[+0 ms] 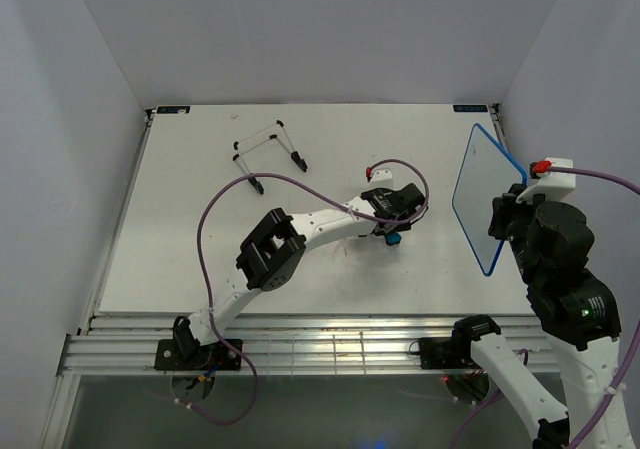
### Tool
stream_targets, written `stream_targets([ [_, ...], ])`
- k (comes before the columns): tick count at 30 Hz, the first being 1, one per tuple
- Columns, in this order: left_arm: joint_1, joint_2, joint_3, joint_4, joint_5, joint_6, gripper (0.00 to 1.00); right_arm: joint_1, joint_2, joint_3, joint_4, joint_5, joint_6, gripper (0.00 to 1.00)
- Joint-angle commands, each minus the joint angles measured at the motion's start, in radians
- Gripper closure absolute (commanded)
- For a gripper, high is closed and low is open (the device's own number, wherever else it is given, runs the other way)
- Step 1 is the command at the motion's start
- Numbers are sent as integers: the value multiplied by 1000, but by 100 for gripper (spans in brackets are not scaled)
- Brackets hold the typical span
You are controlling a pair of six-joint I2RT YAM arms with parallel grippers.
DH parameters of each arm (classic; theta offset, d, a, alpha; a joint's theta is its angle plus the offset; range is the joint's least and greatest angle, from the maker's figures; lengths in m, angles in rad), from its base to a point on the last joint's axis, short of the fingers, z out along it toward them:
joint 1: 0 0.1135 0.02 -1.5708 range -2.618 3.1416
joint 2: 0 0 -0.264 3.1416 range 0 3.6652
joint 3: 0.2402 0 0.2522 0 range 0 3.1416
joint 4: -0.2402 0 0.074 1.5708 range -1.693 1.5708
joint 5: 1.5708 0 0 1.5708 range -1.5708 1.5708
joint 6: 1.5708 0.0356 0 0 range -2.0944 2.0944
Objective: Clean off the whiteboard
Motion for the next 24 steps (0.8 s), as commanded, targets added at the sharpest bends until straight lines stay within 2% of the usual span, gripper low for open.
stream_targets([
  [1,-8,14,59,-14,-23,-4,11,2,-18,12,124,-12,-15,92],
  [4,-8,49,102,-16,6,11,24,2,-26,10,124,-8,-27,92],
  [7,-15,66,138,-19,13,27,32,2,-33,10,124,-2,-35,92],
  [10,-24,86,168,-42,2,35,34,2,-33,6,126,-8,-38,92],
  [17,-30,112,182,-95,-55,42,49,2,-38,-2,126,-32,-40,92],
  [24,-42,155,224,-123,-52,45,49,3,-38,-4,126,-51,-40,92],
])
